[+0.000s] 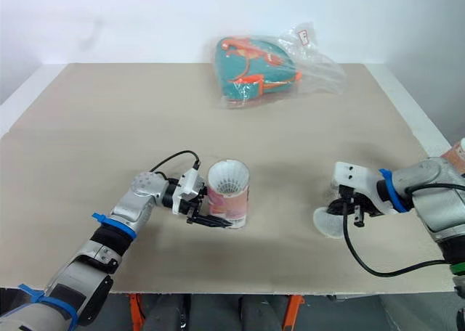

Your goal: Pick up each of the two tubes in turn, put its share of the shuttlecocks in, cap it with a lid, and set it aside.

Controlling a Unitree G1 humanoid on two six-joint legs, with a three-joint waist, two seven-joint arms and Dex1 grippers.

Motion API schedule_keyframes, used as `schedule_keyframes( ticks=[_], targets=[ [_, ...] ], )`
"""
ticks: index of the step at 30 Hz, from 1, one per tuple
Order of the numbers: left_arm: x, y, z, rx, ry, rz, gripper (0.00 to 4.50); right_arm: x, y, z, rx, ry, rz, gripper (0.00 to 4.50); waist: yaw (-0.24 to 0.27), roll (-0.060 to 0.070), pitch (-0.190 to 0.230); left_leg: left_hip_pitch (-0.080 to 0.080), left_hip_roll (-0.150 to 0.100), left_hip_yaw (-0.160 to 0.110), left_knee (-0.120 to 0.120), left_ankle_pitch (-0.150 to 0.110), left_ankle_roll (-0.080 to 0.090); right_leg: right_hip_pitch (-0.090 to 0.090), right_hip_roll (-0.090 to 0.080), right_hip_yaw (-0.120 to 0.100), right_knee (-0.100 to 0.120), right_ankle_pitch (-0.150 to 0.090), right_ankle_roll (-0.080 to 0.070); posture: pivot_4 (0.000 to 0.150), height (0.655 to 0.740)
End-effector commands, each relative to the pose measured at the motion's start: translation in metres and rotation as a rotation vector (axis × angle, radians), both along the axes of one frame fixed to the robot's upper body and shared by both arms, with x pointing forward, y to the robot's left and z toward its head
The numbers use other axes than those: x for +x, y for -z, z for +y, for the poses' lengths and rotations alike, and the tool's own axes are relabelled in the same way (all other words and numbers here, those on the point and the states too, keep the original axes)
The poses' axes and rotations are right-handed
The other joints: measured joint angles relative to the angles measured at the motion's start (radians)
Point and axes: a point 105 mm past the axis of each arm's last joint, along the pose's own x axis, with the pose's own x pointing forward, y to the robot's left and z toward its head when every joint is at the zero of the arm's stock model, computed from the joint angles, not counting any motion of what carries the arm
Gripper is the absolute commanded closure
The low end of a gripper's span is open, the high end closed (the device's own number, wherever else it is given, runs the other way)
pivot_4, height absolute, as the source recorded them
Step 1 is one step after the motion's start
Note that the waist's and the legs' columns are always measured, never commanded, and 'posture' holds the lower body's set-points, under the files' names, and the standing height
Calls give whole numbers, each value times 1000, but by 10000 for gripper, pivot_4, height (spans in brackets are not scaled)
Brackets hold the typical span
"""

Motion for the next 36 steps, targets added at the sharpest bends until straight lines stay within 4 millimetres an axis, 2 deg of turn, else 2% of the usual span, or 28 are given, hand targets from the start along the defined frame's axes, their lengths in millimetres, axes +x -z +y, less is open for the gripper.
schedule_keyframes(
  ticks=[1,4,7,11,15,21,30,36],
  targets=[
    [-1,13,3,49,-1,29,18655,-2,-56,32,139,-104,-125,44298,1,0,0,0,0,0,0,0,0,0,0,0,0,0,0,1500,7400],
    [0,14,3,53,2,47,18655,-9,-99,67,253,-235,-205,44298,0,0,0,1,0,0,0,0,0,2,0,0,0,0,0,1500,7400],
    [1,15,4,64,5,60,18655,-11,-135,93,281,-353,-305,44298,0,0,0,3,0,0,0,0,0,3,0,-1,0,0,0,1500,7400],
    [4,15,5,70,1,62,18655,-12,-154,117,261,-456,-362,44298,1,-1,0,3,0,0,-1,0,0,3,0,-1,0,0,-1,1500,7400],
    [5,15,6,77,4,64,18655,-13,-152,148,169,-598,-393,44298,0,0,-1,3,1,0,-1,0,0,2,0,-1,0,0,-1,1500,7400],
    [7,13,6,73,-4,55,18655,-6,-141,170,64,-695,-421,44298,0,0,-1,3,1,0,-1,0,0,2,0,-1,0,0,-1,1500,7400],
    [6,17,11,78,-16,61,18655,0,-141,178,8,-752,-446,44298,0,0,-1,4,1,0,-1,0,0,2,1,-1,0,0,-2,1500,7400],
    [8,16,10,75,-22,58,18655,-7,-137,172,-22,-779,-418,44298,0,0,-1,4,1,0,-1,0,0,2,1,-1,0,0,-2,1500,7400]
  ],
)
